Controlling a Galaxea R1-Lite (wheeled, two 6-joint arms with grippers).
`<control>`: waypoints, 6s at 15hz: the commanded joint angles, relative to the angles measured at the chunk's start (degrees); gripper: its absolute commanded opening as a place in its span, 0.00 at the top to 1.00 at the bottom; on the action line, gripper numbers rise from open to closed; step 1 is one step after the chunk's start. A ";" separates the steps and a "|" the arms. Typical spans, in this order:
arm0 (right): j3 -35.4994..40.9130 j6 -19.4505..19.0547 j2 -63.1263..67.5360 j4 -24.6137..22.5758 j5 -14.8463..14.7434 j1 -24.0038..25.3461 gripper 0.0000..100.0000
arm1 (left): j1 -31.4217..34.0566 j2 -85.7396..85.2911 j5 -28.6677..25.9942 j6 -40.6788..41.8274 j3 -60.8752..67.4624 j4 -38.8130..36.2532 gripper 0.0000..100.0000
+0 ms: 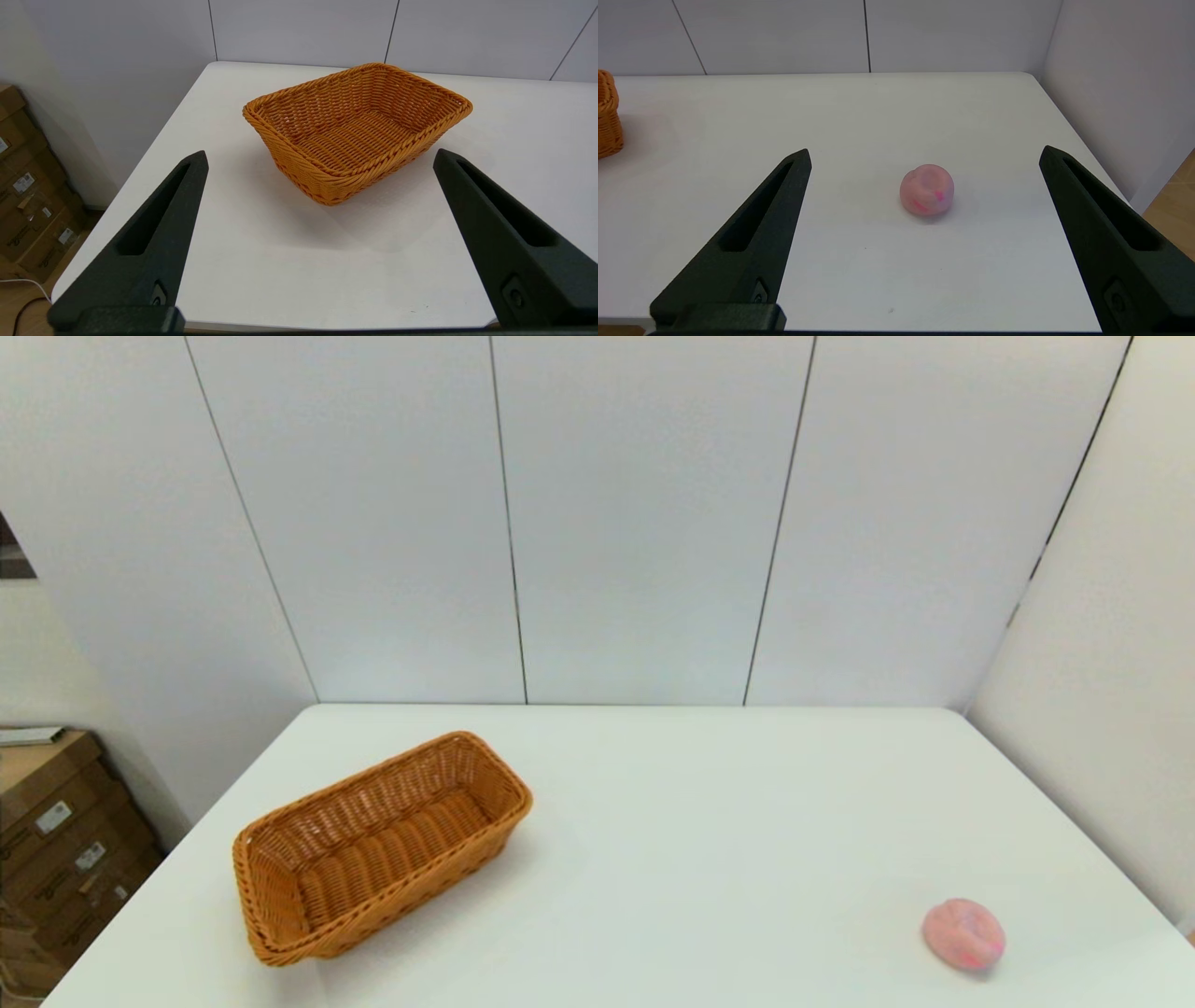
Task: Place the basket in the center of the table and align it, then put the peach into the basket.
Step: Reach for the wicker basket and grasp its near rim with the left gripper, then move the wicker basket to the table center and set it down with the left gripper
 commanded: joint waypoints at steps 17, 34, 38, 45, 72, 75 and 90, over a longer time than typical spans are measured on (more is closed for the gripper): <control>0.00 0.02 0.07 0.00 0.00 0.02 0.00 | 0.53 74.71 6.97 -39.37 -29.71 12.68 0.00; 0.00 0.02 0.07 0.00 0.00 0.02 0.00 | 11.25 109.42 -3.31 -39.72 -30.15 -13.87 0.00; 0.00 0.02 0.07 0.00 0.00 0.02 0.00 | 11.25 109.16 -4.19 -39.63 -30.50 -14.13 0.00; 0.00 0.02 0.07 0.00 0.00 0.02 0.00 | 10.99 105.91 -4.28 -39.54 -31.46 -14.22 1.00; 0.00 0.02 0.07 0.00 0.00 0.02 0.00 | -30.06 116.46 -11.93 -42.44 -48.25 -18.09 1.00; 0.00 0.02 0.07 0.00 0.00 0.02 0.00 | -29.97 116.19 -15.44 -42.35 -47.02 -18.09 1.00; 0.00 0.02 0.07 0.00 0.00 0.02 0.00 | -27.86 119.18 -15.00 -39.28 -44.21 -24.33 1.00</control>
